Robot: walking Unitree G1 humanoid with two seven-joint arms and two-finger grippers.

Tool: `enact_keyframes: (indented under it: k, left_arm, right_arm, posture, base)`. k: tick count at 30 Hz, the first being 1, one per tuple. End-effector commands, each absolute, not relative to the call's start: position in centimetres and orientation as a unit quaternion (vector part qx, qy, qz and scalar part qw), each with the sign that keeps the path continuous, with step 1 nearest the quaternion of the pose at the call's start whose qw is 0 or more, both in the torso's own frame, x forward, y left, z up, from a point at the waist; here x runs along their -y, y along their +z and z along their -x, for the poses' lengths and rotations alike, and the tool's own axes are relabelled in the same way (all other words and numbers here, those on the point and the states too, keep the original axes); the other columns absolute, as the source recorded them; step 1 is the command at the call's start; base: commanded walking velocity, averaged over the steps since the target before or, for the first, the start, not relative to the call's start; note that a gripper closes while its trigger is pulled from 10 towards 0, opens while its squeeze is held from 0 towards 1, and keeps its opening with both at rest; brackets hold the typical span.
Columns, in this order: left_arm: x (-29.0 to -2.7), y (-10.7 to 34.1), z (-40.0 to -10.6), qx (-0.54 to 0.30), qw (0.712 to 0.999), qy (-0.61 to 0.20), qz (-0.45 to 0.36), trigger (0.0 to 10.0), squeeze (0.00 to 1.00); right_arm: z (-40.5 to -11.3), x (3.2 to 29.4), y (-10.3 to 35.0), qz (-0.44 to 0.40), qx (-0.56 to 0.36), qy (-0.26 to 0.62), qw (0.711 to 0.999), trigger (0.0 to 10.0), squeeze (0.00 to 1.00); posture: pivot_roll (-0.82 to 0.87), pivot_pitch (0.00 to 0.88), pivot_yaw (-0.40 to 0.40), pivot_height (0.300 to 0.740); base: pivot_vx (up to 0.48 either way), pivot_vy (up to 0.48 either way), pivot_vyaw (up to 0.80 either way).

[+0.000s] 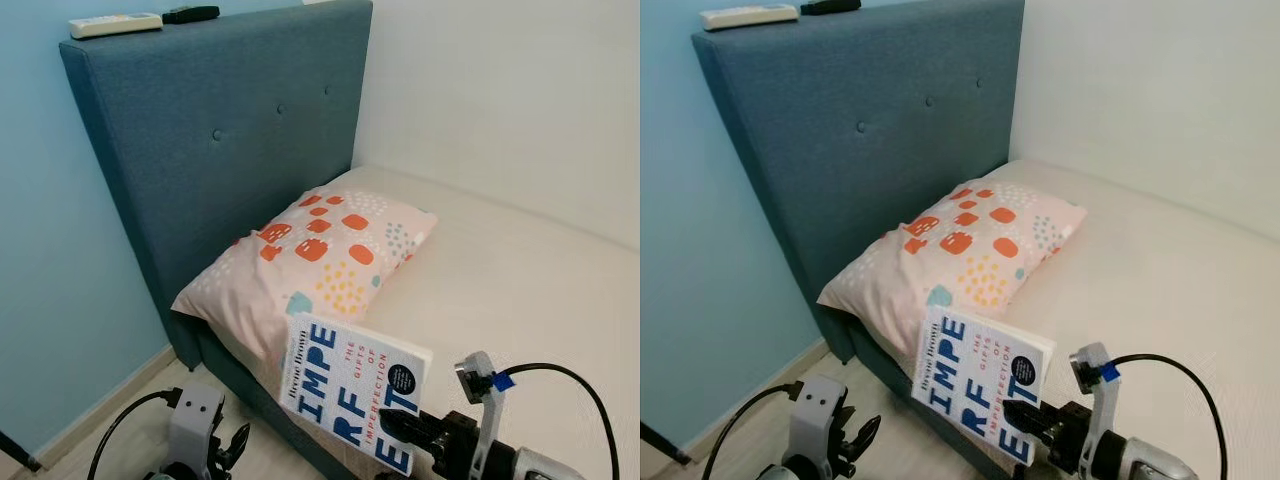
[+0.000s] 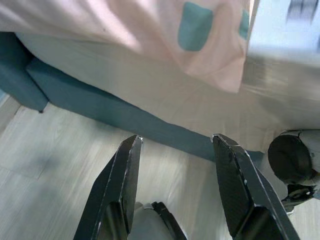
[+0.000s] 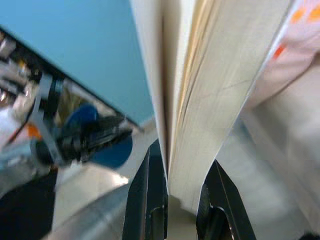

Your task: Clean up the room

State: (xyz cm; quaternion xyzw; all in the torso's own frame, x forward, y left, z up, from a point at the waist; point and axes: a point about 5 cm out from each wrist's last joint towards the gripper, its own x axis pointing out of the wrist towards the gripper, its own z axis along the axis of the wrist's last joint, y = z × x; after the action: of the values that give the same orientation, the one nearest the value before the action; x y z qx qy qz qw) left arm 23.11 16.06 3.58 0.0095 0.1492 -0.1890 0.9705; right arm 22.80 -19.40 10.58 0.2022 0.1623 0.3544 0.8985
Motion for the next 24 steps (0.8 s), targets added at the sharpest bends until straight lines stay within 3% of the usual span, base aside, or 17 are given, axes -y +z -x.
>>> enact_keyframes:
  k: [1,11,20,24]
  left_arm:
    - [-15.8,3.6,-22.7,-0.15,0.967,-0.208,-0.006,10.0,0.0]
    - [-14.8,4.8,-22.9,-0.133,0.955,-0.262,0.025,10.0,0.0]
    - [-14.0,5.6,-23.3,-0.12,0.95,-0.286,0.039,10.0,0.0]
    - [-13.9,5.6,-23.0,-0.121,0.947,-0.293,0.042,10.0,0.0]
  right_arm:
    - [-23.8,21.1,11.3,-0.2,-0.132,0.303,0.922,10.0,0.0]
    - [-25.4,24.4,12.6,-0.252,-0.124,0.234,0.931,10.0,0.0]
    - [-24.7,27.2,11.4,-0.313,-0.19,0.232,0.901,10.0,0.0]
    - [-23.8,28.3,10.5,-0.294,-0.231,0.238,0.896,10.0,0.0]
  posture:
    - [0.04,0.15,-0.042,0.605]
    - [0.03,0.15,-0.041,0.605]
    - [0.02,0.149,-0.044,0.591]
    - [0.02,0.148,-0.046,0.591]
  base:
    - [0.0,0.0,0.0]
    - [0.0,0.0,0.0]
    - [0.0,0.0,0.0]
    - [0.0,0.0,0.0]
